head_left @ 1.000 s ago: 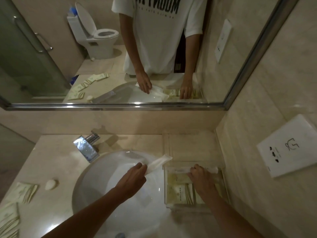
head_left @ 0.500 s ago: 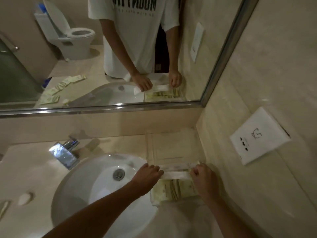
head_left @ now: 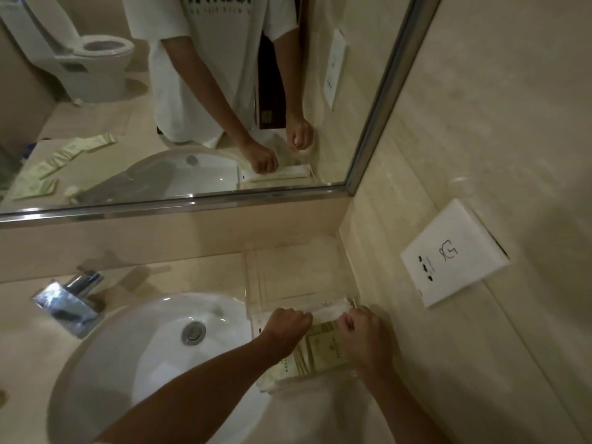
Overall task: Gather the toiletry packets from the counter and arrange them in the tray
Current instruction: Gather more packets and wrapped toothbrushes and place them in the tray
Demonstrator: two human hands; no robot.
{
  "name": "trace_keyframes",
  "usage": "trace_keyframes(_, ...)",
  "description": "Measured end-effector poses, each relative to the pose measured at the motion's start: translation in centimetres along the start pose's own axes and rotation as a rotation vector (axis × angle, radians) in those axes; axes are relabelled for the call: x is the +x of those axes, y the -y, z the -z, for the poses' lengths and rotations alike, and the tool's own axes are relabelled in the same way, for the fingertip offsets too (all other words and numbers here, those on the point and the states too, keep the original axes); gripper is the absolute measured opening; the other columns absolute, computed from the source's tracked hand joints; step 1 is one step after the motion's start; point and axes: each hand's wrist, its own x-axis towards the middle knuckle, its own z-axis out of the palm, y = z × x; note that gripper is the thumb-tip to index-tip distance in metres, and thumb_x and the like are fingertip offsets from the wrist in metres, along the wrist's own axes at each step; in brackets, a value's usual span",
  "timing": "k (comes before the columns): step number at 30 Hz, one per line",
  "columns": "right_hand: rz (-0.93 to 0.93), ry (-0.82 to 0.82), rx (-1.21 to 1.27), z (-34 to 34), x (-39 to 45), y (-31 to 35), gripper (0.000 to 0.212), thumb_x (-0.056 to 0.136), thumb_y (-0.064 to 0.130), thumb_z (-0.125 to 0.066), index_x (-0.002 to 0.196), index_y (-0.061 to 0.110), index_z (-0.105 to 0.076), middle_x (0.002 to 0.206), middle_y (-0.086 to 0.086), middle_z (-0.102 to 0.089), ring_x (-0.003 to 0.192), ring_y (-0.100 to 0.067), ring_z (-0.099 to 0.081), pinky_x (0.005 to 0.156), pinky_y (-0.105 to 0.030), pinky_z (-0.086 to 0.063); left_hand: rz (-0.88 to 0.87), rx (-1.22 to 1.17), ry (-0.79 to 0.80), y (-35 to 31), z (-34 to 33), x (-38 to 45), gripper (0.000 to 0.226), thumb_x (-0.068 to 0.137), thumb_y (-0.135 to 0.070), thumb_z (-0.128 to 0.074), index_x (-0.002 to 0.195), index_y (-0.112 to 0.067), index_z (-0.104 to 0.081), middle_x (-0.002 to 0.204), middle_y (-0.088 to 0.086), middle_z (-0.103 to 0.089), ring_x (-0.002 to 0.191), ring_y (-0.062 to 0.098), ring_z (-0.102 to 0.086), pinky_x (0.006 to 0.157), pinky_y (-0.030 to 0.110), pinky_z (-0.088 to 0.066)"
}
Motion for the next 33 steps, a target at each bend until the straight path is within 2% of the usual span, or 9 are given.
trace_keyframes(3,-0.014,0.014,0.045,-0.4,0.1,0.0,0.038,0.064,0.012,-0.081,0.048,0.019,-0.048,0.050,0.001,-0.050,0.043,-0.011,-0.032,0.044,-0.012,-0.006,-0.010,0.002,0.005,0.3,-0.1,0.7,0.043,0.089,0.001,-0.048,0.131,-0.001,-0.037,0.114,0.019,-0.058,0.096,0.036,-0.059,0.078,0.044,-0.045)
trace_keyframes(7,-0.039,-0.009,0.141,-1.2,-0.1,-0.3,0.045,0.072,0.013,-0.073,0.054,0.028,-0.034,0.054,0.005,-0.040,0.047,-0.012,-0.032,0.044,-0.019,-0.015,0.022,-0.004,0.023,0.7,-0.2,1.4,0.045,0.088,0.004,-0.048,0.131,-0.001,-0.038,0.115,0.018,-0.057,0.098,0.035,-0.058,0.078,0.042,-0.044)
trace_keyframes(12,-0.043,-0.050,0.075,-1.1,-0.1,-0.7,0.028,0.069,0.024,-0.061,0.046,0.016,-0.046,0.047,0.001,-0.046,0.044,-0.012,-0.026,0.045,-0.013,-0.004,0.020,-0.008,0.029,1.1,-0.5,1.7,0.041,0.089,0.005,-0.048,0.129,0.000,-0.040,0.115,0.016,-0.058,0.097,0.031,-0.060,0.079,0.040,-0.047)
trace_keyframes(15,-0.060,-0.027,0.049,-1.6,-0.2,-1.1,0.028,0.068,0.023,-0.066,0.047,0.016,-0.049,0.047,0.001,-0.047,0.045,-0.012,-0.026,0.044,-0.019,-0.012,0.011,0.000,0.025,1.2,-0.7,1.7,0.037,0.088,0.007,-0.048,0.124,0.000,-0.045,0.114,0.015,-0.058,0.094,0.031,-0.061,0.077,0.040,-0.047)
trace_keyframes(19,-0.060,0.037,0.079,-1.5,-0.1,-0.9,0.037,0.069,0.015,-0.076,0.048,0.020,-0.046,0.052,0.009,-0.032,0.044,-0.012,-0.028,0.045,-0.019,-0.015,0.047,0.023,0.024,1.5,-0.6,1.8,0.025,0.088,0.005,-0.050,0.112,-0.003,-0.053,0.105,0.013,-0.064,0.090,0.030,-0.064,0.072,0.037,-0.046)
trace_keyframes(23,-0.076,0.081,0.109,-1.2,-0.1,-0.4,0.039,0.076,0.015,-0.070,0.052,0.024,-0.039,0.056,0.008,-0.038,0.047,-0.014,-0.035,0.044,-0.022,-0.017,0.091,0.023,0.039,1.7,-0.6,1.5,0.008,0.092,-0.012,-0.056,0.099,-0.011,-0.059,0.095,0.007,-0.068,0.083,0.026,-0.066,0.065,0.033,-0.042)
trace_keyframes(28,-0.051,0.215,-0.028,-0.7,0.1,0.6,0.028,0.088,0.024,-0.055,0.062,0.020,-0.046,0.064,0.002,-0.047,0.057,-0.017,-0.043,0.046,-0.022,-0.023,0.158,-0.015,0.012,2.7,-0.6,-0.3,0.013,0.093,-0.008,-0.049,0.104,-0.009,-0.055,0.092,0.009,-0.067,0.080,0.028,-0.064,0.064,0.035,-0.042)
trace_keyframes(31,-0.039,0.328,-0.050,-0.4,0.2,1.7,0.020,0.090,0.024,-0.052,0.071,0.019,-0.052,0.065,0.004,-0.044,0.063,-0.015,-0.047,0.052,-0.022,-0.032,0.220,-0.077,-0.051,3.8,-0.4,-2.4,0.017,0.094,-0.011,-0.042,0.107,-0.008,-0.053,0.093,0.011,-0.067,0.080,0.029,-0.064,0.063,0.035,-0.039)
trace_keyframes(33,0.010,0.371,-0.073,-0.4,0.3,2.8,0.015,0.088,0.024,-0.052,0.076,0.017,-0.057,0.069,0.002,-0.048,0.067,-0.017,-0.050,0.059,-0.024,-0.038,0.278,-0.105,-0.089,4.7,-0.3,-4.1,0.020,0.094,-0.013,-0.039,0.109,-0.008,-0.052,0.096,0.011,-0.067,0.084,0.030,-0.064,0.064,0.034,-0.039)
